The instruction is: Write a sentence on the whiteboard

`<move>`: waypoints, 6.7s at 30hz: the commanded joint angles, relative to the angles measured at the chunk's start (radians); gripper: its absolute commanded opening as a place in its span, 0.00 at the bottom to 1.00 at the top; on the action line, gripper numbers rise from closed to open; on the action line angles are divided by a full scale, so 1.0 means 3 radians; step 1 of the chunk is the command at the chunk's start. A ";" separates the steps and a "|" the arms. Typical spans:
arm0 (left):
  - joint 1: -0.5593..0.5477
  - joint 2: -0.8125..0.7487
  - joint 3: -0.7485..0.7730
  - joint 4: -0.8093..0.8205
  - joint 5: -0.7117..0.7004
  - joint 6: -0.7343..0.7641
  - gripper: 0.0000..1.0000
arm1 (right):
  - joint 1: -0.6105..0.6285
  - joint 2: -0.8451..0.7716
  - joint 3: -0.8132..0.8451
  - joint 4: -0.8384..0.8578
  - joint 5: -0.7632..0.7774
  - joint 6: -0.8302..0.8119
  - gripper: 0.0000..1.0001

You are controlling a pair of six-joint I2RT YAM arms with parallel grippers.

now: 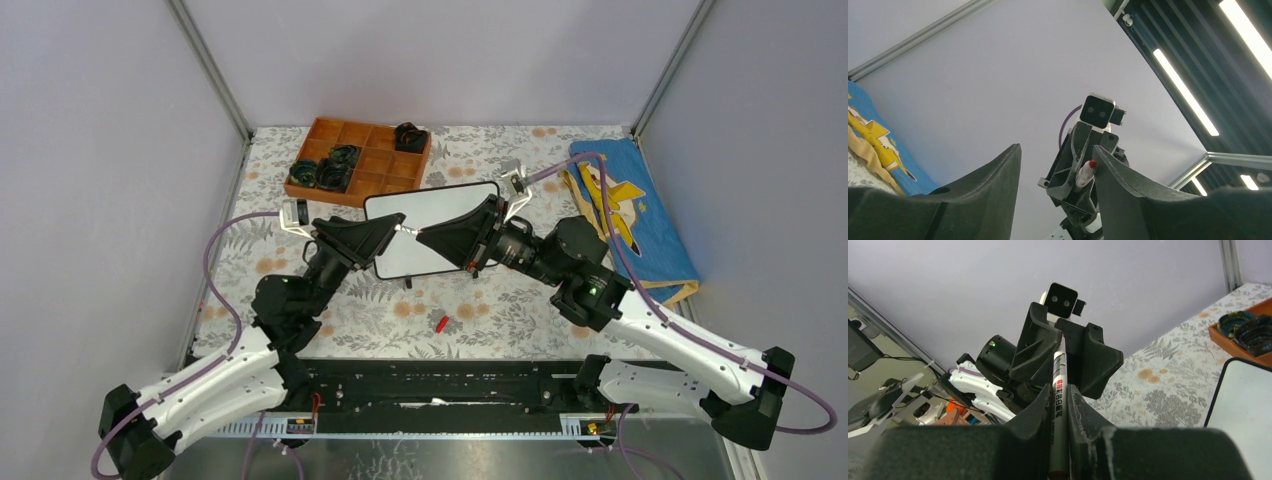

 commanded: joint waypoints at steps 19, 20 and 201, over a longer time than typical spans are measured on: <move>-0.0016 -0.0063 0.0017 0.0084 -0.0071 0.0062 0.00 | 0.0037 0.0292 0.0639 -0.0438 -0.0272 -0.0203 0.27; -0.0017 -0.0073 0.0014 0.0075 -0.0131 0.0032 0.00 | 0.0037 0.0257 0.0583 -0.0265 -0.0227 -0.0159 0.39; 0.2802 0.1838 0.0848 -0.1089 0.2868 0.1653 0.95 | 0.0069 -0.0413 -0.1188 0.0193 0.1411 -0.1201 0.00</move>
